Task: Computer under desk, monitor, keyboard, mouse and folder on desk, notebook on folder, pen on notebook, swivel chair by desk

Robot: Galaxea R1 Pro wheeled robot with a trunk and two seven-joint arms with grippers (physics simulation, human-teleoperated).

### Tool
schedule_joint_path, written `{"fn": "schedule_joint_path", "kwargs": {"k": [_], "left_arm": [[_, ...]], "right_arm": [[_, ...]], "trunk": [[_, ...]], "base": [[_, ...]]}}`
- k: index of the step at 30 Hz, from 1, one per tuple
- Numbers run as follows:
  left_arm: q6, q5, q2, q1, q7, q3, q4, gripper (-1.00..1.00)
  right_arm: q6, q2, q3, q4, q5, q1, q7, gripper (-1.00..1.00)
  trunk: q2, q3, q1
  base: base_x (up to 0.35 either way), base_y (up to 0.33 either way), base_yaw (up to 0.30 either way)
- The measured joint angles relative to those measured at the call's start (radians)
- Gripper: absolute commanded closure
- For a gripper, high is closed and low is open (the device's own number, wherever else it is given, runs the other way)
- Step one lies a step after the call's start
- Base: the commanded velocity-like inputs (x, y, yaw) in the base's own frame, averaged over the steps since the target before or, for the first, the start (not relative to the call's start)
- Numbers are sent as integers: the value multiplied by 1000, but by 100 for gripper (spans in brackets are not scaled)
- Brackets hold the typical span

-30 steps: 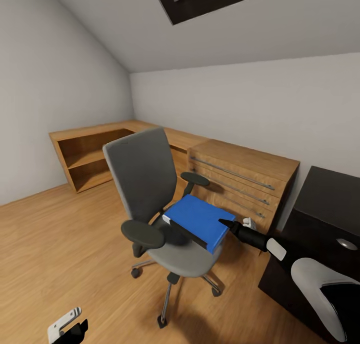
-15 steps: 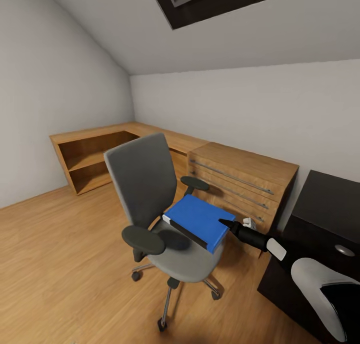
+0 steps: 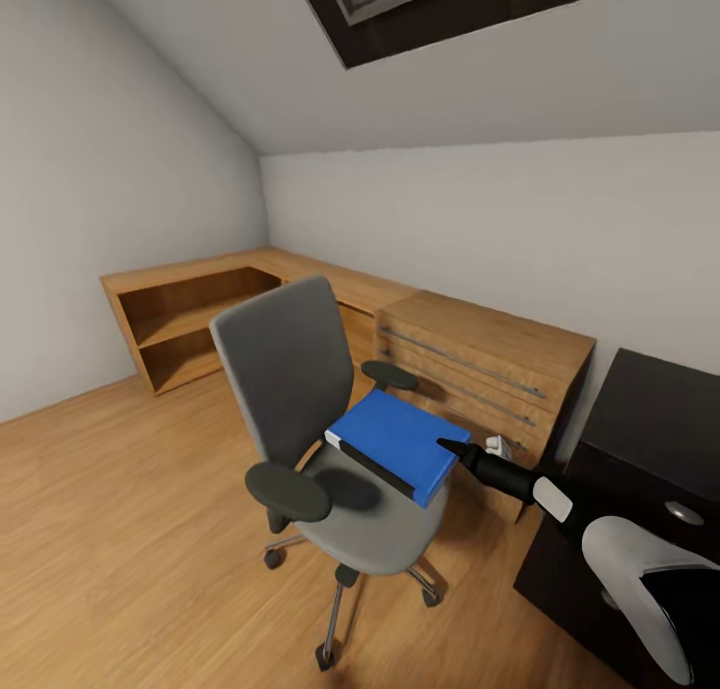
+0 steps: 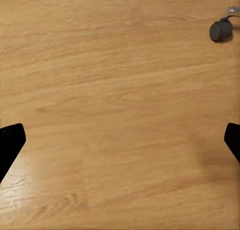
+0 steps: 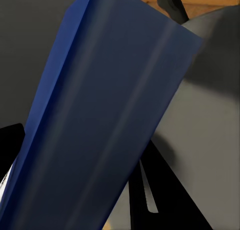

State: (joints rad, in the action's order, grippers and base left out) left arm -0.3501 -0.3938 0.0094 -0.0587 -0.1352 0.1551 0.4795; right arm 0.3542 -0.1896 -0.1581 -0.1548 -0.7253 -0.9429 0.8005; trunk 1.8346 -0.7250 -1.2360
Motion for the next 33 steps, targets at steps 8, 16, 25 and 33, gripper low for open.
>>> {"fn": "schedule_joint_path", "kwargs": {"k": [8,16,25,33], "left_arm": [[4,-5,-2,0,-1,-4,-102,-100],[-46,-7,0,-1,16,-1,-134,-100],[-221,-10,-3,0,52,0,-157,-100],[-290,-9,-3,0,57,0,-196,-100]], "right_arm": [[0,-1,0,-1,1,0,0,100],[-2,-1,0,-1,2,0,0,100],[-4,0,0,-1,2,0,0,100],[4,0,-1,-6,-1,0,0,100]], "trunk": [[-56,25,31],[-112,50,61],[-175,78,96],[-231,103,127]], "base": [[0,0,0],[0,0,0],[0,0,0],[0,0,0]]}}
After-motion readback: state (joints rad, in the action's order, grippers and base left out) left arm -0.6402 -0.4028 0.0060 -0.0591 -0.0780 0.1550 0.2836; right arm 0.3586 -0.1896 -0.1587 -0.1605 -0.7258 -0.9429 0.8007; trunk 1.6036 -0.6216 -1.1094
